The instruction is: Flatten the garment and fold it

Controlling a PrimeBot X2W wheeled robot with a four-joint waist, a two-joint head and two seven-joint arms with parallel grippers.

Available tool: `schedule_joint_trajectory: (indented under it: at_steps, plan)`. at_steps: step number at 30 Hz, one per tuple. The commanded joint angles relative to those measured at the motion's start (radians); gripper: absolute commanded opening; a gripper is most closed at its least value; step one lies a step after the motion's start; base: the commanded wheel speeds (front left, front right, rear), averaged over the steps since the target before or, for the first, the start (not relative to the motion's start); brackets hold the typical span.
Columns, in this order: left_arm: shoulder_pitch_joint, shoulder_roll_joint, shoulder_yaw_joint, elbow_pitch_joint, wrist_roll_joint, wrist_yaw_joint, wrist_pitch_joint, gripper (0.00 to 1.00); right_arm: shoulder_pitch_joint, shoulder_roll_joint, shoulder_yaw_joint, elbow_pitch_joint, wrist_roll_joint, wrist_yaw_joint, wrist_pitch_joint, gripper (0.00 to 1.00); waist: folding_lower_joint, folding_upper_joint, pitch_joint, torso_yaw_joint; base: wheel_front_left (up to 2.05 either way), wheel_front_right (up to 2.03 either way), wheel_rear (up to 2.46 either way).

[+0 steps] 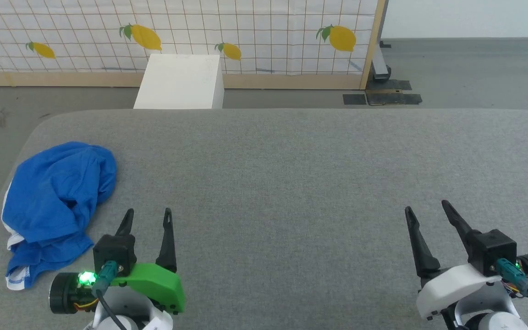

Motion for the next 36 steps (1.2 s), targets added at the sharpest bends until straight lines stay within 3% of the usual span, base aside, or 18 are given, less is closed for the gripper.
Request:
schedule_joint_trajectory:
  at_steps: [1, 36]
  plan:
    - [-0.007, -0.001, -0.005, 0.005, -0.009, 0.01, -0.011, 1.0, -0.002, 0.0, -0.003, 0.002, 0.006, 0.0, -0.011, 1.0, 0.0, -0.0001, 0.0, 0.0, 0.0, 0.0, 0.0]
    - [-0.014, -0.002, -0.058, 0.034, -0.076, 0.052, -0.085, 1.0, 0.0, 0.001, -0.022, 0.009, 0.029, -0.001, -0.085, 1.0, 0.0, -0.0001, 0.0, 0.003, 0.0, 0.0, 0.0]
